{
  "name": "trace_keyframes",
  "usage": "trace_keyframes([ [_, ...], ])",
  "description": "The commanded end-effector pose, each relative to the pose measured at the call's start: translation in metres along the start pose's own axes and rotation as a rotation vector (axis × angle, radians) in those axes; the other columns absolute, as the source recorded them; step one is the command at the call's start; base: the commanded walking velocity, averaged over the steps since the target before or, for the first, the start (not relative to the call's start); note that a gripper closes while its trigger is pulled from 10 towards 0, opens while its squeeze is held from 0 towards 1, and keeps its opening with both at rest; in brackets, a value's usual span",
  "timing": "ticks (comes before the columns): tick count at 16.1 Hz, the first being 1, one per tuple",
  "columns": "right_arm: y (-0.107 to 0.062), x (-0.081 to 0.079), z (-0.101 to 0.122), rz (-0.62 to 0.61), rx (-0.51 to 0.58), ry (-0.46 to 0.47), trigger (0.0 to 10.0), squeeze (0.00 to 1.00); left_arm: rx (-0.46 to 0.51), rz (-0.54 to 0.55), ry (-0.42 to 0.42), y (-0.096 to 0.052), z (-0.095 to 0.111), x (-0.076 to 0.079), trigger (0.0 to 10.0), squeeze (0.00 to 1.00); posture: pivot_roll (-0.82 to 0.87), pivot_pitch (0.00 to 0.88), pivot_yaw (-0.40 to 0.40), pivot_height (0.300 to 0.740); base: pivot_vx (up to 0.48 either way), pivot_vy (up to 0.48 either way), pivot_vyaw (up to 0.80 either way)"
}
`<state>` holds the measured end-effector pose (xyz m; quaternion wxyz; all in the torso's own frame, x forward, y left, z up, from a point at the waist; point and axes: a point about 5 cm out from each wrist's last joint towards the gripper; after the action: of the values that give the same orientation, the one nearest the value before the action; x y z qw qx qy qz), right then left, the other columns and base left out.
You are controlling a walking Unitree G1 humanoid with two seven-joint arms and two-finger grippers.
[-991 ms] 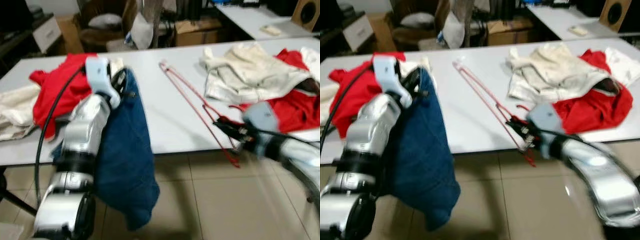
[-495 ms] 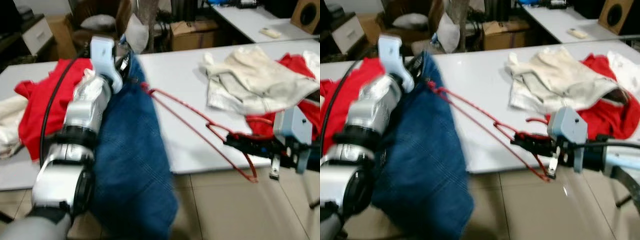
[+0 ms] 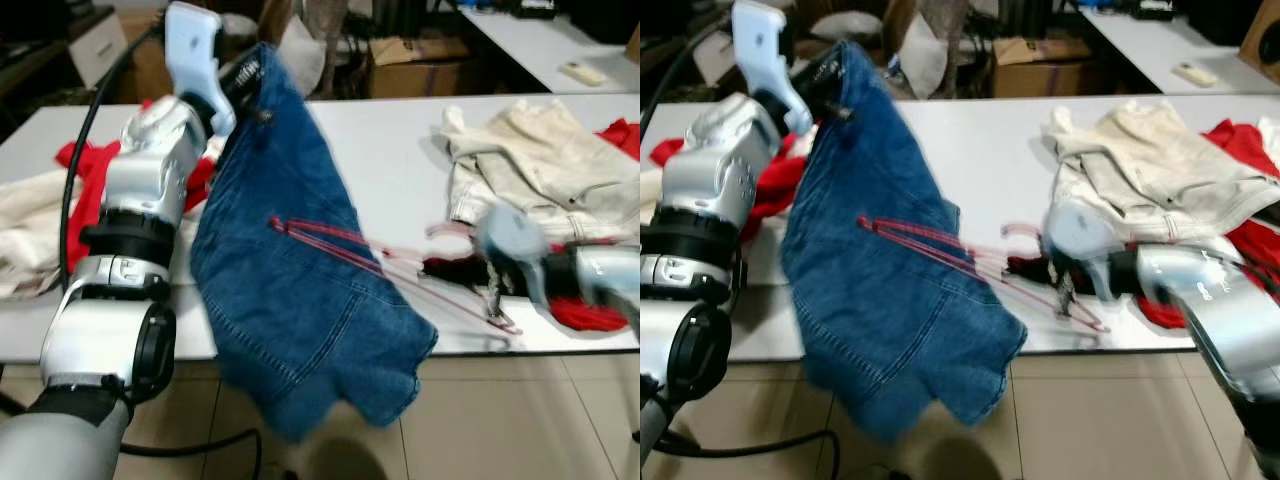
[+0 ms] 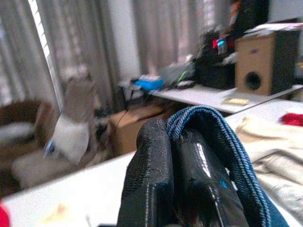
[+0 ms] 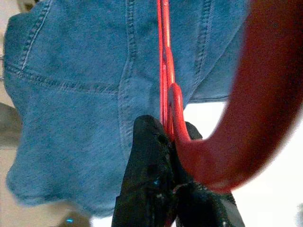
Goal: Hang hanger
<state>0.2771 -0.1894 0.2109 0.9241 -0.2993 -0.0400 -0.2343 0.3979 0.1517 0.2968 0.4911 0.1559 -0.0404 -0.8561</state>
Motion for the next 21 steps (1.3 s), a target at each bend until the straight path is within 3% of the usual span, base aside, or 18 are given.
trace_keyframes([
  [1, 0.004, 0.002, 0.000, 0.013, -0.018, -0.026, 10.0, 0.00, 0.041, -0.028, 0.041, 0.003, 0.019, -0.001, 10.0, 0.00, -0.16, 0.000, 0.050, 0.740, 0.000, 0.000, 0.00],
  [2, 0.018, 0.024, -0.002, 0.004, -0.100, -0.055, 10.0, 0.00, 0.114, -0.090, 0.058, 0.005, 0.040, 0.007, 10.0, 0.00, -0.16, 0.000, 0.055, 0.740, 0.000, 0.000, 0.00],
  [3, 0.024, 0.036, -0.004, -0.018, -0.155, -0.081, 10.0, 0.00, 0.140, -0.104, 0.057, 0.005, 0.049, 0.008, 10.0, 0.00, -0.15, 0.000, 0.055, 0.740, 0.000, 0.000, 0.00],
  [4, 0.031, 0.061, 0.004, -0.126, -0.184, -0.087, 10.0, 0.00, 0.169, -0.114, 0.059, 0.005, 0.060, 0.007, 10.0, 0.00, -0.15, 0.000, 0.055, 0.740, 0.000, 0.000, 0.00],
  [5, 0.032, 0.072, 0.011, -0.191, -0.182, -0.092, 10.0, 0.00, 0.182, -0.114, 0.057, 0.005, 0.064, 0.007, 10.0, 0.00, -0.15, 0.000, 0.057, 0.740, 0.000, 0.000, 0.00],
  [6, 0.033, 0.095, 0.030, -0.354, -0.146, -0.112, 10.0, 0.00, 0.215, -0.110, 0.053, 0.004, 0.072, 0.004, 10.0, 0.00, -0.14, 0.000, 0.058, 0.740, 0.000, 0.000, 0.00],
  [8, 0.014, 0.133, 0.102, -0.746, 0.249, -0.065, 10.0, 0.00, 0.348, -0.066, 0.019, 0.000, 0.093, -0.004, 10.0, 0.00, -0.14, 0.000, 0.053, 0.740, 0.000, 0.000, 0.00],
  [9, -0.007, 0.143, 0.130, -0.880, 0.480, 0.013, 10.0, 0.00, 0.412, -0.045, 0.012, -0.003, 0.102, -0.008, 10.0, 0.00, -0.13, 0.000, 0.044, 0.740, 0.000, 0.000, 0.00],
  [10, -0.013, 0.146, 0.136, -0.906, 0.538, 0.031, 10.0, 0.00, 0.430, -0.035, 0.010, -0.005, 0.104, -0.010, 10.0, 0.00, -0.13, 0.000, 0.044, 0.740, 0.000, 0.000, 0.00],
  [11, -0.010, 0.145, 0.136, -0.867, 0.550, 0.022, 10.0, 0.00, 0.458, -0.012, 0.003, -0.008, 0.105, -0.012, 10.0, 0.00, -0.13, 0.000, 0.041, 0.740, 0.000, 0.000, 0.00],
  [13, 0.016, 0.137, 0.118, -0.751, 0.457, -0.026, 10.0, 0.00, 0.436, -0.007, 0.012, -0.009, 0.093, -0.010, 10.0, 0.00, -0.13, 0.000, 0.042, 0.740, 0.000, 0.000, 0.00],
  [14, 0.031, 0.131, 0.102, -0.707, 0.406, -0.046, 10.0, 0.00, 0.410, -0.010, 0.034, -0.009, 0.081, -0.006, 10.0, 0.00, -0.13, 0.000, 0.044, 0.740, 0.000, 0.000, 0.00],
  [15, 0.054, 0.116, 0.067, -0.634, 0.339, -0.040, 10.0, 0.00, 0.329, -0.011, 0.030, -0.009, 0.047, 0.004, 10.0, 0.00, -0.14, 0.000, 0.051, 0.740, 0.000, 0.000, 0.00],
  [16, 0.064, 0.105, 0.049, -0.581, 0.311, -0.040, 10.0, 0.00, 0.241, 0.000, 0.060, -0.012, 0.022, 0.010, 10.0, 0.00, -0.14, 0.000, 0.064, 0.740, 0.000, 0.000, 0.00],
  [17, 0.070, 0.095, 0.035, -0.533, 0.287, -0.050, 10.0, 0.00, 0.143, 0.029, 0.094, -0.015, -0.002, 0.013, 10.0, 0.00, -0.15, 0.000, 0.073, 0.740, 0.000, 0.000, 0.00],
  [18, 0.076, 0.076, 0.011, -0.465, 0.248, -0.062, 10.0, 0.00, -0.035, 0.078, 0.157, -0.026, -0.042, 0.017, 10.0, 0.00, -0.15, 0.000, 0.079, 0.740, 0.000, 0.000, 0.00],
  [20, 0.070, 0.055, -0.015, -0.441, 0.225, -0.009, 10.0, 0.00, -0.300, 0.135, 0.228, -0.052, -0.098, 0.018, 10.0, 0.00, -0.16, 0.000, 0.084, 0.740, 0.000, 0.000, 0.00],
  [21, 0.063, 0.048, -0.024, -0.477, 0.226, 0.019, 10.0, 0.00, -0.423, 0.095, 0.284, -0.069, -0.121, 0.020, 10.0, 0.00, -0.16, 0.000, 0.091, 0.740, 0.000, 0.000, 0.00],
])
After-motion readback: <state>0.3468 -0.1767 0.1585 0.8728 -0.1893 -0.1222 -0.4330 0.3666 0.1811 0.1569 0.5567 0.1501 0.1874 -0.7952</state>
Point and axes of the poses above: a point about 5 cm out from each wrist's last joint towards the gripper, its own y axis pointing out of the wrist towards the gripper, its own z axis along the axis of the wrist's last joint, x = y × z, and after that the axes turned 5 degrees about y, right-handed
